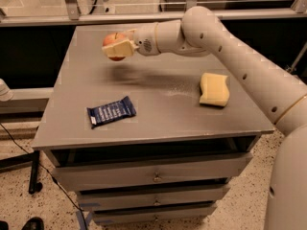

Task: Move apple near rxbar blueberry

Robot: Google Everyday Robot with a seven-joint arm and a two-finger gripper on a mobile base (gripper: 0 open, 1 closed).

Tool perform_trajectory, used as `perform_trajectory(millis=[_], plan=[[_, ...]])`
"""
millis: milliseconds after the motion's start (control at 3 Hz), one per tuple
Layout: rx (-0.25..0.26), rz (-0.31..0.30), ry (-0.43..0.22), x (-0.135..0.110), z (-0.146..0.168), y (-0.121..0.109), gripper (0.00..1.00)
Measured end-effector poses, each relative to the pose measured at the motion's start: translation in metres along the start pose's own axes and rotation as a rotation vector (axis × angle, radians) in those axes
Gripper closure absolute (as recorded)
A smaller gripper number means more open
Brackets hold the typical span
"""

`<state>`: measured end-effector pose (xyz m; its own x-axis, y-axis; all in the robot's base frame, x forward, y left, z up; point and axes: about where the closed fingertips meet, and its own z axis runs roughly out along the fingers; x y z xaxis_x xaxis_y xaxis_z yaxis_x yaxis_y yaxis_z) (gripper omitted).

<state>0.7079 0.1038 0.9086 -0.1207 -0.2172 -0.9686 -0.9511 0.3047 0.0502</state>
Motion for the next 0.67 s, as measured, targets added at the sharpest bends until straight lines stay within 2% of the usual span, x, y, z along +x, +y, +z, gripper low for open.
perform_trajectory(millis=[333,667], plan=[[-0.001,0.001,0.006,0.004,-0.018,0.028,1.0],[0.019,0.022,0.022,0.023,-0.041,0.052,1.0]])
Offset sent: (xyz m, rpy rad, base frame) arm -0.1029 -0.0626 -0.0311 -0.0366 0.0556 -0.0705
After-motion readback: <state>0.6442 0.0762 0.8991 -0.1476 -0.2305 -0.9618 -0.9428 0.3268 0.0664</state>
